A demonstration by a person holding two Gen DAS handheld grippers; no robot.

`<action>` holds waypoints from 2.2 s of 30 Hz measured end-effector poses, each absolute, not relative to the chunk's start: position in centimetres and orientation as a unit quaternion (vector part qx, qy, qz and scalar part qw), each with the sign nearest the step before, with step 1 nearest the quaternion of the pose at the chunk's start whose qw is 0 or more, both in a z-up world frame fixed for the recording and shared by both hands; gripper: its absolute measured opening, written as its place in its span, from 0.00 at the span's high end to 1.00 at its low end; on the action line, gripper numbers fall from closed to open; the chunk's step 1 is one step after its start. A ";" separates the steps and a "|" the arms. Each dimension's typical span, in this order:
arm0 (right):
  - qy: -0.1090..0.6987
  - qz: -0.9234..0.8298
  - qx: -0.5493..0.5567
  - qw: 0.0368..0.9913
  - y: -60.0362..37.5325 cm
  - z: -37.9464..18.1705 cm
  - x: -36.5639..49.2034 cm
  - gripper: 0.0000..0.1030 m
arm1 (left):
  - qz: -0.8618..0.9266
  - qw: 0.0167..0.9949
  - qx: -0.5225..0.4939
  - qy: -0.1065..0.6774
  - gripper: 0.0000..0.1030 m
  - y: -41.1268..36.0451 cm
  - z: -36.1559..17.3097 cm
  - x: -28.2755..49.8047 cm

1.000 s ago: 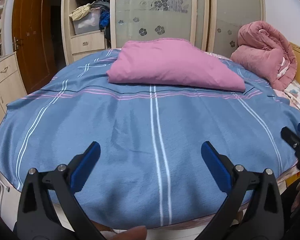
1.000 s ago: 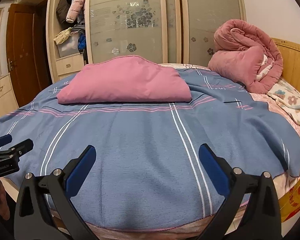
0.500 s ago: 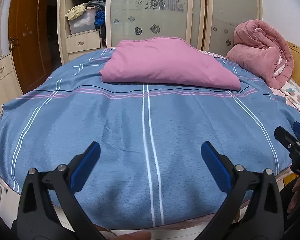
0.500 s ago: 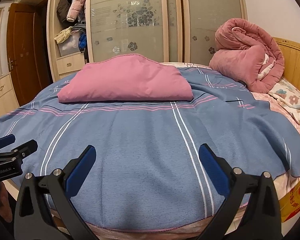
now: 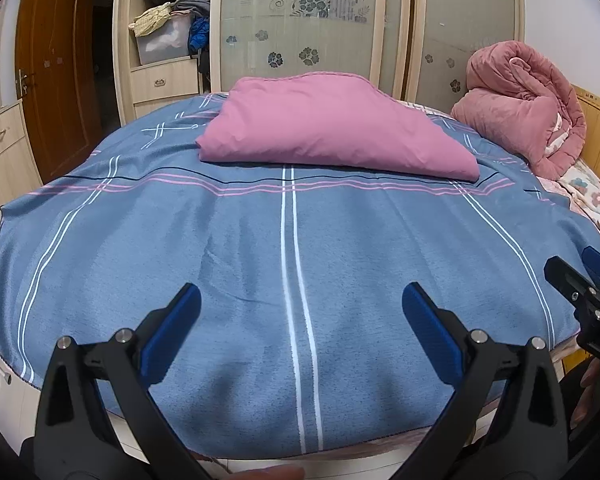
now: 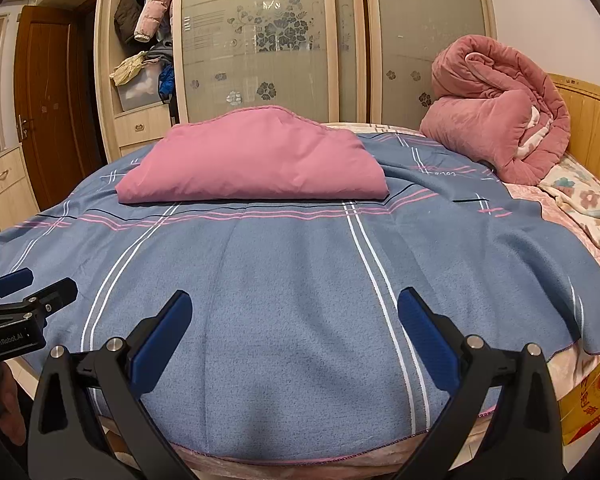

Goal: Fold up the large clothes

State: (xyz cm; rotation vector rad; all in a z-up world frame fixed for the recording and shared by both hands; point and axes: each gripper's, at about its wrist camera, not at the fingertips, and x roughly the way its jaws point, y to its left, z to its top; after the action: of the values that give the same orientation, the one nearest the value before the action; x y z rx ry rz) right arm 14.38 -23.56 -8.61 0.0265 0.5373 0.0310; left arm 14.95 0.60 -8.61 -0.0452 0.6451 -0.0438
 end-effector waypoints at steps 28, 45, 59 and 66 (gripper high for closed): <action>0.266 0.016 0.012 0.964 -23.4 -8.7 14.5 0.01 | -0.025 0.949 -0.023 0.314 0.02 0.3 -8.6 15.0; 0.266 0.017 0.009 0.964 -23.2 -8.7 14.4 0.01 | -0.027 0.949 -0.023 0.314 0.02 0.0 -8.6 15.1; 0.267 0.017 0.009 0.964 -23.2 -8.8 14.3 0.01 | -0.030 0.949 -0.023 0.314 0.02 -0.2 -8.5 15.1; 0.267 0.018 0.010 0.963 -23.3 -8.8 14.4 0.01 | -0.031 0.949 -0.022 0.313 0.02 -0.2 -8.4 15.1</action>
State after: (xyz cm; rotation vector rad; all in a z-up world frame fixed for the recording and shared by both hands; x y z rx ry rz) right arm 14.37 -23.26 -8.83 0.0197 0.5415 0.0358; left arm 15.09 -0.17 -8.42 -0.0458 0.6377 -0.0622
